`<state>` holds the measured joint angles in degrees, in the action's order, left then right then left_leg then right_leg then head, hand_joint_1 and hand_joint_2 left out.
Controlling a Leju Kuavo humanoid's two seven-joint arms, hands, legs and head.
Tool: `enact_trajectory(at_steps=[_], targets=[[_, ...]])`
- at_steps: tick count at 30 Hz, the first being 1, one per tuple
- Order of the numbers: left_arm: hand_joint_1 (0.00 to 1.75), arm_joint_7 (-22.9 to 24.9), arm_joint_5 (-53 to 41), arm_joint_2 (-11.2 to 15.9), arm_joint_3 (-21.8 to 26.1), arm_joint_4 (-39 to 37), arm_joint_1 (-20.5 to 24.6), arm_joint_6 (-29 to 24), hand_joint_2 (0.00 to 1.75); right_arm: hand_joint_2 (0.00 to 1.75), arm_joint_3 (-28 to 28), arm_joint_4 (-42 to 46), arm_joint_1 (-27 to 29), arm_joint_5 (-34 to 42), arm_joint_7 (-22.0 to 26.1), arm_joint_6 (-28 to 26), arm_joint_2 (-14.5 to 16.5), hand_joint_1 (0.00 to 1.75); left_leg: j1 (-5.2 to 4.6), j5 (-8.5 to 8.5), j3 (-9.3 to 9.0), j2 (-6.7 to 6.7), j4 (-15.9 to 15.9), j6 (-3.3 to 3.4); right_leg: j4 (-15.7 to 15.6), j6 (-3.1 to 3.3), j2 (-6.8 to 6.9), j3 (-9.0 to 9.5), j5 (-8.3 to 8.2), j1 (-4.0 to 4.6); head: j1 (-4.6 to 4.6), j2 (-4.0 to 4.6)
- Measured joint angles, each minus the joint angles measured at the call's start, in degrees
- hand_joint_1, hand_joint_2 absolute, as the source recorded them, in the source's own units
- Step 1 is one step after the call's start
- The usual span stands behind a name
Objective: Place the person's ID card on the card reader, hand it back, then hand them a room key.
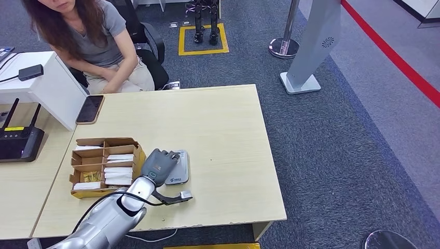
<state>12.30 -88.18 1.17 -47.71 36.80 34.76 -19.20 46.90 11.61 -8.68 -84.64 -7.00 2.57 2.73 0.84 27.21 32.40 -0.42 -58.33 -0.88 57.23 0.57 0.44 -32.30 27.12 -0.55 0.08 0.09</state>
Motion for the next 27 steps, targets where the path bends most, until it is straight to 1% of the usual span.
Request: enact_trajectory(at_steps=[4, 11, 13, 15, 16, 17, 18, 19, 20, 21, 22, 25, 26, 27], targets=[[1.75, 1.14, -0.12, 0.1, 0.87, 1.06, -0.08, -2.54, 1.75, 0.0, 0.0, 0.0, 0.05, 0.08, 0.05, -0.15, 0.0, 0.0, 0.0, 0.0, 0.05, 0.02, 0.0, 0.0, 0.0, 0.0, 0.0, -0.03, 0.0, 0.0, -0.01, -0.02], [1.75, 1.17, -0.12, 0.1, 0.89, 1.09, -0.09, -2.59, 1.75, 0.0, 0.0, 0.0, 0.05, 0.08, 0.05, -0.15, 0.0, 0.0, 0.0, 0.0, 0.05, 0.02, 0.0, 0.0, 0.0, 0.0, 0.0, -0.03, 0.0, 0.0, -0.01, -0.02], [1.75, 1.47, -0.14, 0.18, 1.14, 1.5, -0.14, -3.34, 1.75, 0.0, 0.0, 0.0, 0.07, 0.15, 0.06, -0.17, 0.0, 0.0, 0.0, 0.0, 0.06, 0.03, 0.0, 0.0, 0.0, 0.0, 0.0, -0.04, 0.0, 0.0, 0.0, -0.02], [1.75, 2.64, -0.17, 0.57, 1.81, 3.08, -0.52, -6.01, 1.75, 0.0, 0.0, 0.0, 0.16, 0.56, 0.13, -0.25, 0.0, 0.0, 0.0, 0.01, 0.09, 0.02, 0.0, 0.0, 0.0, 0.0, 0.0, -0.08, 0.0, 0.0, 0.01, -0.02], [1.75, 3.81, -0.19, 1.2, 2.44, 5.06, -1.04, -9.29, 1.75, 0.0, 0.0, 0.0, 0.3, 0.79, 0.24, -0.4, 0.0, 0.0, 0.0, 0.01, 0.12, 0.02, 0.0, 0.0, 0.0, 0.0, 0.0, -0.11, 0.01, 0.0, 0.01, -0.01], [1.75, 6.36, -0.2, 2.69, 3.08, 8.47, -1.65, -12.44, 1.75, 0.0, -0.01, 0.0, 0.47, 0.96, 0.36, -0.58, 0.0, 0.0, 0.0, 0.01, 0.16, 0.01, 0.0, 0.0, 0.0, 0.0, -0.02, -0.16, 0.01, 0.0, 0.0, -0.01], [1.75, 10.63, -0.21, 5.3, 2.99, 13.27, -1.69, -14.94, 1.75, 0.0, -0.04, 0.0, 0.69, 0.97, 0.44, -0.74, 0.0, 0.0, 0.02, 0.0, 0.2, -0.02, 0.0, 0.0, 0.01, 0.0, -0.05, -0.22, 0.01, 0.02, 0.0, 0.0], [1.75, 15.96, -0.22, 9.88, 2.06, 20.65, -1.15, -17.06, 1.75, 0.0, -0.13, 0.01, 0.9, 0.98, 0.52, -0.92, 0.0, 0.0, 0.03, 0.0, 0.23, -0.03, 0.0, -0.01, 0.03, 0.01, -0.07, -0.28, 0.01, 0.03, -0.01, 0.0], [1.75, 20.7, -0.23, 14.13, 0.76, 27.03, -0.3, -17.21, 1.75, 0.0, -0.24, 0.01, 1.01, 0.96, 0.52, -0.97, 0.0, 0.0, 0.04, -0.01, 0.25, -0.05, 0.0, -0.02, 0.05, 0.02, -0.09, -0.32, 0.01, 0.03, -0.01, 0.0], [1.75, 23.95, -0.25, 17.66, -0.69, 32.1, 0.67, -17.22, 1.75, 0.0, -0.36, 0.02, 1.08, 0.96, 0.5, -0.99, 0.0, 0.0, 0.04, -0.01, 0.26, -0.06, 0.01, -0.03, 0.07, 0.02, -0.1, -0.33, 0.01, 0.04, -0.01, 0.0], [1.75, 25.16, -0.25, 20.1, -1.58, 35.6, 1.18, -17.22, 1.75, 0.0, -0.46, 0.02, 1.09, 0.97, 0.51, -1.02, 0.0, 0.0, 0.03, -0.02, 0.26, -0.05, 0.01, -0.04, 0.08, 0.02, -0.1, -0.33, 0.02, 0.03, -0.01, -0.01], [1.75, 24.62, -0.2, 21.36, -1.73, 38.28, 0.74, -17.22, 1.75, 0.0, -0.55, 0.02, 1.09, 0.99, 0.51, -1.02, 0.0, 0.0, -0.01, 0.0, 0.26, -0.06, 0.01, -0.03, 0.06, 0.02, -0.1, -0.33, 0.02, 0.0, -0.01, 0.0], [1.75, 23.19, 0.07, 21.38, -1.39, 39.16, -0.04, -17.22, 1.75, 0.0, -0.57, 0.02, 1.1, 1.04, 0.54, -1.02, 0.0, 0.0, -0.04, 0.0, 0.26, -0.05, 0.01, -0.02, 0.06, 0.01, -0.1, -0.33, 0.02, -0.02, 0.0, 0.0], [1.75, 20.31, 1.08, 20.93, -0.38, 40.03, -1.31, -17.22, 1.75, 0.0, -0.58, 0.02, 1.15, 1.12, 0.57, -1.02, 0.0, 0.0, -0.06, 0.01, 0.25, -0.05, 0.01, -0.01, 0.05, 0.0, -0.09, -0.33, 0.03, -0.04, 0.01, 0.0]])
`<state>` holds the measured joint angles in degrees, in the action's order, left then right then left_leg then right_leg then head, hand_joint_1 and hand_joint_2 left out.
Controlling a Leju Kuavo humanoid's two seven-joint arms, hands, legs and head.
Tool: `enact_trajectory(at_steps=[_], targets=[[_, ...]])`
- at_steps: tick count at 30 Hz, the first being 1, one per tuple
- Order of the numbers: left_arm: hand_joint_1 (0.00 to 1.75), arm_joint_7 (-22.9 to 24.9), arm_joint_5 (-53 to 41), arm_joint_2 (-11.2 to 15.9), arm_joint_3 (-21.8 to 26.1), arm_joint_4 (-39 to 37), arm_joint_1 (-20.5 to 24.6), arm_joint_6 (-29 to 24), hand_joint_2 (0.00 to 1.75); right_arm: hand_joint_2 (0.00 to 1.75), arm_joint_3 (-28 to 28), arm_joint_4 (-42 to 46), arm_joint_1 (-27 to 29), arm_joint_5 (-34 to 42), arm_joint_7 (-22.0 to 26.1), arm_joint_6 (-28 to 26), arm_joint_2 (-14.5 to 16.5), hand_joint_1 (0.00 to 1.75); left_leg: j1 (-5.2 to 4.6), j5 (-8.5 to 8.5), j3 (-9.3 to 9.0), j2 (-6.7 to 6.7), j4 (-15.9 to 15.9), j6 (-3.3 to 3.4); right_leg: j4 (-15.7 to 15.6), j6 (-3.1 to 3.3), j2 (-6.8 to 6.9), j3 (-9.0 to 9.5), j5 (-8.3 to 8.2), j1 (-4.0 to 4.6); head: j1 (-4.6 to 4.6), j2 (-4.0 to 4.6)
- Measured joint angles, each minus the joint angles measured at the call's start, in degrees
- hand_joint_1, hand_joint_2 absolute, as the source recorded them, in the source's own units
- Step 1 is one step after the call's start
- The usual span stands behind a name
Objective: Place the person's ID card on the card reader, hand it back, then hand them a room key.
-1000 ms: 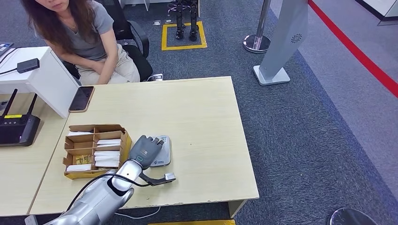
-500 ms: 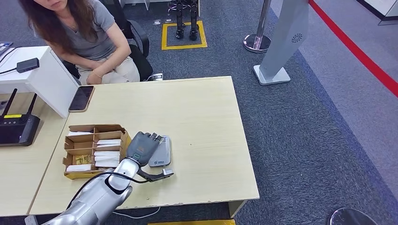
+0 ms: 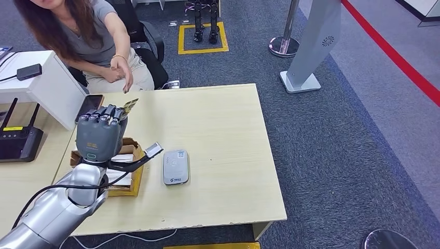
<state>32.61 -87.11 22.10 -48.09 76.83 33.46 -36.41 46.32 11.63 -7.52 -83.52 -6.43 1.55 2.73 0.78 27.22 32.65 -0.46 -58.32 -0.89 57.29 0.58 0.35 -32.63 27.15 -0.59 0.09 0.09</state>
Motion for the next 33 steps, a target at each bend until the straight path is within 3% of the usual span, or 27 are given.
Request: enact_trajectory(at_steps=[2, 5, 6, 8, 12, 17, 20, 24, 26, 33], targets=[[1.75, -11.39, 6.31, -2.19, 4.78, 1.3, -3.34, 0.0, 1.75, 0.0, -0.01, 0.0, 0.19, 0.42, 0.16, -0.05, 0.0, 0.0, -0.02, 0.0, 0.03, 0.02, 0.0, 0.01, -0.01, -0.03, 0.02, -0.03, 0.02, -0.02, -0.06, -0.01], [1.75, -33.7, 30.28, -6.3, 16.67, 0.55, -6.29, 0.28, 1.75, 0.0, -0.01, -0.01, 0.5, 1.26, 0.52, -0.26, 0.0, 0.0, 0.0, 0.02, 0.07, -0.22, 0.0, -0.01, -0.01, 0.02, -0.21, -0.13, -0.06, -0.01, -0.32, -0.02], [1.75, -38.29, 39.43, -7.23, 20.28, -0.06, -6.45, 0.46, 1.75, 0.0, -0.01, -0.02, 0.67, 1.46, 0.59, -0.29, 0.0, 0.0, 0.01, 0.03, 0.05, -0.32, 0.0, -0.01, -0.01, 0.04, -0.3, -0.16, -0.09, -0.01, -0.28, -0.01], [1.75, -42.43, 50.92, -8.44, 25.3, -1.18, -6.6, 0.72, 1.75, 0.0, 0.0, -0.02, 1.06, 1.71, 0.64, -0.3, 0.0, 0.0, 0.02, 0.02, 0.04, -0.36, 0.0, -0.02, 0.0, 0.04, -0.32, -0.19, -0.11, 0.0, -0.09, -0.01], [1.75, -44.21, 48.21, -10.68, 31.34, -2.54, -7.92, 0.83, 1.75, 0.0, -0.01, -0.01, 1.13, 1.75, 0.66, -0.31, 0.0, 0.0, 0.06, -0.03, 0.11, -0.21, 0.01, -0.03, 0.01, 0.04, -0.18, -0.19, -0.09, 0.04, -0.05, -0.01], [1.75, -44.56, 47.77, -12.08, 34.83, -3.33, -8.36, 1.34, 1.75, 0.0, -0.01, 0.0, 1.21, 1.75, 0.66, -0.33, 0.0, 0.0, 0.04, -0.02, 0.12, -0.24, 0.0, -0.03, 0.01, 0.03, -0.22, -0.2, -0.1, 0.03, -0.05, -0.01], [1.75, -46.2, 57.58, -12.71, 37.17, -3.9, -8.42, 6.26, 1.75, 0.0, -0.01, -0.01, 1.19, 1.82, 0.66, -0.33, 0.0, 0.0, 0.04, -0.02, 0.13, -0.22, 0.0, -0.03, 0.01, 0.03, -0.21, -0.19, -0.1, 0.03, -0.05, -0.01], [1.75, -48.7, 77.14, -12.82, 42.61, -6.14, -8.25, 18.88, 1.75, 0.0, -0.01, 0.0, 1.23, 1.93, 0.59, -0.42, 0.0, 0.0, 0.05, -0.02, 0.12, -0.26, 0.01, -0.03, 0.02, 0.04, -0.24, -0.21, -0.1, 0.04, -0.05, -0.02], [1.75, -49.34, 82.26, -12.58, 45.11, -7.69, -8.18, 22.61, 1.75, 0.0, -0.01, 0.0, 1.22, 1.94, 0.54, -0.44, 0.0, 0.0, 0.05, -0.02, 0.12, -0.26, 0.01, -0.03, 0.02, 0.04, -0.24, -0.21, -0.1, 0.04, -0.04, -0.02], [1.75, -50.67, 84.88, -11.32, 49.43, -10.92, -7.97, 24.18, 1.75, 0.0, -0.01, 0.0, 1.27, 1.95, 0.51, -0.44, 0.0, 0.0, 0.05, -0.02, 0.13, -0.24, 0.01, -0.03, 0.03, 0.04, -0.23, -0.22, -0.1, 0.04, -0.05, -0.01]])
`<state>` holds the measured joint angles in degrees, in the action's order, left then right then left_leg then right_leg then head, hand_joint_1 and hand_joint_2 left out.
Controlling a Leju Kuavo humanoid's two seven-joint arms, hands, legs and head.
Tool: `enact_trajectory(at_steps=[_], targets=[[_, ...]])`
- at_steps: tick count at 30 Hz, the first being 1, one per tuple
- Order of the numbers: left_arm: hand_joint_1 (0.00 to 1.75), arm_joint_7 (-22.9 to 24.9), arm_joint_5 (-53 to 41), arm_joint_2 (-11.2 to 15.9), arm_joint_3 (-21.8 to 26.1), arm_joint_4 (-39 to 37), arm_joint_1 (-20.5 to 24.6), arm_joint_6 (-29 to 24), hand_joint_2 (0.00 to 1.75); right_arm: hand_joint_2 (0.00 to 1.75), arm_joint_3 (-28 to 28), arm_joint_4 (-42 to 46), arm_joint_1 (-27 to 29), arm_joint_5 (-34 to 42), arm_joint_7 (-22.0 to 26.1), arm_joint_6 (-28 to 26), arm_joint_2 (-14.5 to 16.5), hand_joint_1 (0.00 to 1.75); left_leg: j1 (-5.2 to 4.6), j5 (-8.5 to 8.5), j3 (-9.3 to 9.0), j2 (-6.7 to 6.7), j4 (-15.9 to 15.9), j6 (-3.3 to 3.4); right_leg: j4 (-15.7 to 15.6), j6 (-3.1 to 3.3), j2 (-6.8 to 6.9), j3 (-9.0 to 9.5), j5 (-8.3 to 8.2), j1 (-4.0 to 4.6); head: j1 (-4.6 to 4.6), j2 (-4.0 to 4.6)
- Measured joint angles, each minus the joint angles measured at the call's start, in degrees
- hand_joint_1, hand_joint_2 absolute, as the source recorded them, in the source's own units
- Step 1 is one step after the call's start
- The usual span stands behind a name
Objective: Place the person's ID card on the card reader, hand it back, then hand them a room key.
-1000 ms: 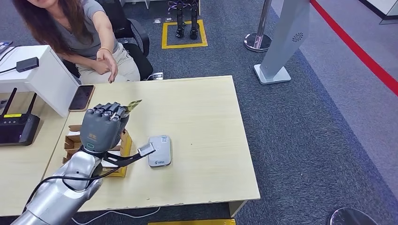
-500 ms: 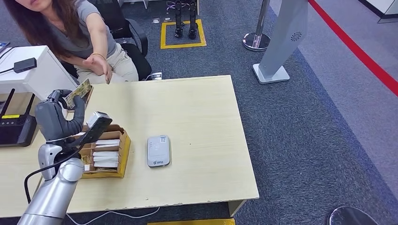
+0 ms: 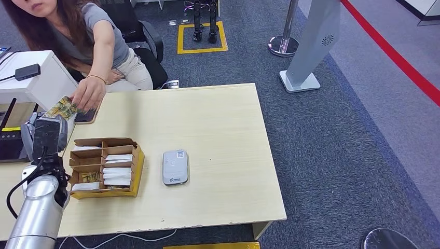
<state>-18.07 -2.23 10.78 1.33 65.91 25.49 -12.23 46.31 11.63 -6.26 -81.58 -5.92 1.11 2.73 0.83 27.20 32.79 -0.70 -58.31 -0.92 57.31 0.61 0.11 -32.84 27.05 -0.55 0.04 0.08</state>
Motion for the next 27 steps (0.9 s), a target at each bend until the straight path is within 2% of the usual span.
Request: enact_trajectory(at_steps=[21, 22, 25, 26, 27], targets=[[1.75, -0.42, 0.85, 0.89, 3.15, -2.41, 0.29, -0.73, 1.75, 0.0, -0.02, 0.0, -0.01, -0.02, -0.02, -0.06, 0.0, 0.0, 0.01, 0.03, 0.01, -0.06, 0.0, -0.02, 0.0, 0.0, -0.05, -0.03, 0.01, 0.0, 0.01, 0.0], [1.52, -0.42, 0.85, 0.89, 3.23, -2.41, 0.28, -0.73, 1.75, 0.0, -0.02, 0.0, -0.01, -0.02, -0.01, -0.06, 0.0, 0.0, 0.01, 0.03, 0.01, -0.06, 0.0, -0.02, 0.0, 0.0, -0.05, -0.03, 0.01, 0.0, 0.01, -0.01], [0.21, -0.46, 0.85, 0.89, 3.36, -2.41, 0.26, -0.81, 1.75, 0.0, -0.02, 0.0, -0.01, -0.02, 0.0, -0.06, 0.0, 0.0, 0.0, 0.03, 0.02, -0.06, 0.0, -0.02, 0.0, 0.0, -0.05, -0.03, 0.01, 0.0, 0.01, 0.0], [0.0, -0.55, 0.8, 0.89, 3.43, -2.41, 0.23, -1.01, 1.75, 0.0, -0.02, 0.0, -0.01, -0.02, 0.0, -0.06, 0.0, 0.0, 0.0, 0.03, 0.02, -0.06, 0.0, -0.02, 0.0, 0.0, -0.05, -0.03, 0.01, 0.0, 0.01, 0.01], [0.0, -0.66, 0.74, 0.89, 3.5, -2.41, 0.19, -1.28, 1.75, 0.0, -0.02, 0.0, 0.0, -0.02, -0.01, -0.06, 0.0, 0.0, 0.0, 0.03, 0.02, -0.05, 0.0, -0.02, 0.0, 0.0, -0.04, -0.03, 0.01, 0.0, 0.01, 0.01]])
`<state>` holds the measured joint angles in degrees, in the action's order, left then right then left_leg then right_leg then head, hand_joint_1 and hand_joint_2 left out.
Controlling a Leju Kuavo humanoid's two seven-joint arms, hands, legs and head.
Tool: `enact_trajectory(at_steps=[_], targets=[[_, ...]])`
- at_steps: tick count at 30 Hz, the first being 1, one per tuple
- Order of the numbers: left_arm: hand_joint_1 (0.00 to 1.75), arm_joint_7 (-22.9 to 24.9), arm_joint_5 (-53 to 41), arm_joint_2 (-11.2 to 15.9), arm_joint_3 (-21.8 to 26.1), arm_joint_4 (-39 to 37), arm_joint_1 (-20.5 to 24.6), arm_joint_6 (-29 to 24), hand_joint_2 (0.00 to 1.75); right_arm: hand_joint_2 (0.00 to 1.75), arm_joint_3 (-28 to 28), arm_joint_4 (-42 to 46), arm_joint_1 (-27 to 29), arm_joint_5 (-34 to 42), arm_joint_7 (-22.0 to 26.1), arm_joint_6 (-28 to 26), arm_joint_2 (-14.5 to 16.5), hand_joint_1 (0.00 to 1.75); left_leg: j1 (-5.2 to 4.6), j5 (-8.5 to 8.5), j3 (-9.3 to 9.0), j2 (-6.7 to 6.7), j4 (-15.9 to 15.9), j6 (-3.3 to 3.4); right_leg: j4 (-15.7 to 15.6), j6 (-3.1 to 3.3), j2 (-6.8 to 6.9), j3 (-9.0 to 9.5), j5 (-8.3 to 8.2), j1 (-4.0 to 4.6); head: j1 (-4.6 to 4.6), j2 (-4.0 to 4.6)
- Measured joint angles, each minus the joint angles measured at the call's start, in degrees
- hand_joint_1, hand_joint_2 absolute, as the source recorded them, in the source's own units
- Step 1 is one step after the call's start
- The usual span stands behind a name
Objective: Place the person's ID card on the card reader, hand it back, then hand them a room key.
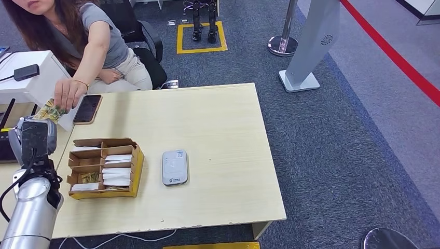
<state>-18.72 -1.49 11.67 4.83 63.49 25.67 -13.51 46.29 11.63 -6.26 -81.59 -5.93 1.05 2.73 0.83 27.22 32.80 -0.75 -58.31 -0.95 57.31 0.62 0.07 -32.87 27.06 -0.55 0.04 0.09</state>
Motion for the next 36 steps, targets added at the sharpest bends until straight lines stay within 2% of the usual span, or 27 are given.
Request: enact_trajectory(at_steps=[5, 9, 16, 23, 29, 33, 36], targets=[[0.0, -0.72, -0.78, 0.0, 0.17, 0.23, -0.85, -1.21, 1.75, 0.0, 0.0, 0.0, 0.05, 0.05, 0.01, -0.11, 0.0, 0.0, 0.0, 0.0, 0.0, 0.05, 0.0, 0.0, 0.0, 0.0, 0.04, 0.02, 0.0, 0.0, -0.01, -0.01], [0.0, -1.61, -2.86, -0.01, 0.28, 3.2, -3.46, -2.74, 1.75, 0.0, 0.0, -0.02, 0.61, 0.74, 0.28, -0.74, 0.0, 0.0, 0.0, 0.0, 0.0, 0.04, 0.0, 0.0, 0.0, 0.0, 0.04, 0.02, 0.0, 0.0, 0.0, -0.01], [0.0, -2.55, -8.75, -0.37, 1.18, 16.99, -12.89, -6.16, 1.75, 0.0, 0.09, -0.02, 2.3, 1.85, 0.82, -1.33, 0.0, 0.0, 0.0, 0.05, 0.01, 0.02, 0.0, 0.01, -0.01, -0.02, 0.02, 0.01, 0.07, 0.0, 0.0, -0.01], [0.0, -2.68, -14.12, -0.37, 2.55, 29.71, -21.28, -6.68, 1.75, 0.0, 0.73, -0.04, 2.69, 2.55, 0.98, -1.49, 0.0, 0.0, 0.0, 0.06, 0.0, 0.02, 0.01, 0.02, -0.01, -0.02, 0.03, 0.03, 0.07, 0.0, -0.01, -0.02], [0.0, 2.87, -31.72, 1.73, 3.62, 41.17, -32.52, -7.89, 1.75, 0.0, 2.24, -0.04, 3.2, 4.28, 0.36, -1.52, 0.04, 0.0, 0.0, 0.09, -0.01, -0.01, 0.02, 0.02, -0.01, -0.02, 0.0, 0.03, 0.12, 0.0, 0.01, -0.01], [0.0, 9.4, -44.41, 3.41, 5.26, 48.17, -40.52, -6.76, 1.75, 0.0, 3.53, -0.04, 3.52, 5.12, -0.12, -1.71, 0.21, 0.0, 0.0, 0.19, 0.0, 0.0, 0.03, 0.02, -0.02, -0.04, 0.02, 0.02, 0.21, 0.0, 0.03, -0.02], [0.0, 16.29, -54.49, 4.85, 5.72, 51.26, -44.77, -3.22, 1.75, 0.0, 4.32, -0.04, 3.63, 5.09, -0.43, -1.73, 0.45, 0.0, 0.0, 0.21, -0.01, 0.04, 0.04, 0.04, -0.02, -0.06, 0.1, 0.03, 0.24, 0.0, 0.0, -0.01]])
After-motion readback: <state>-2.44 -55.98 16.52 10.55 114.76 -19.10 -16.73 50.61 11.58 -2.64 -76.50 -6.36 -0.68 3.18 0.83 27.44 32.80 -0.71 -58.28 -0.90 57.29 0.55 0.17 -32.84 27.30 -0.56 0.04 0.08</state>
